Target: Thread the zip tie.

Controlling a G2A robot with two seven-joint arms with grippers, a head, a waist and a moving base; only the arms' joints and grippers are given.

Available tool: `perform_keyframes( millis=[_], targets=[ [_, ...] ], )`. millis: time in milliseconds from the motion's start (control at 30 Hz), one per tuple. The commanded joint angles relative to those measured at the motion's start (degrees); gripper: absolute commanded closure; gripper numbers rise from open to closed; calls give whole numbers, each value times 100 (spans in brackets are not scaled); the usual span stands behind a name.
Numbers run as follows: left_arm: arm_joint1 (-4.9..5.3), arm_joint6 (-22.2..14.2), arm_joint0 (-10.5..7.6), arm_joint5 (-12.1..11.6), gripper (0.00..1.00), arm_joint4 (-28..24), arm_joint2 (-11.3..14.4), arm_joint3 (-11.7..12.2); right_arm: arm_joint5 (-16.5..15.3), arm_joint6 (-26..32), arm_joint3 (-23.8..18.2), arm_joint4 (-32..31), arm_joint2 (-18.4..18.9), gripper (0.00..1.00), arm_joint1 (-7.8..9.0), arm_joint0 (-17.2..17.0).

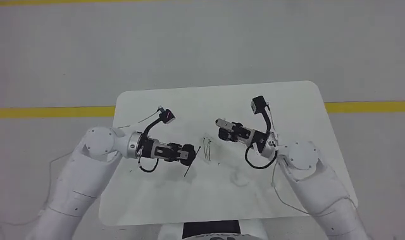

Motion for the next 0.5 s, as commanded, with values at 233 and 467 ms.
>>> perform_keyframes(
  millis=[233, 467],
  targets=[
    [-29, 194, -145, 0, 100, -201, 209, 214, 53, 960, 230, 585, -266, 0, 3, 176],
    [-53, 275, -223, 0, 100, -220, 240, 361, 1, 1191, 298, 770, -315, 0, 2, 259]
  ],
)
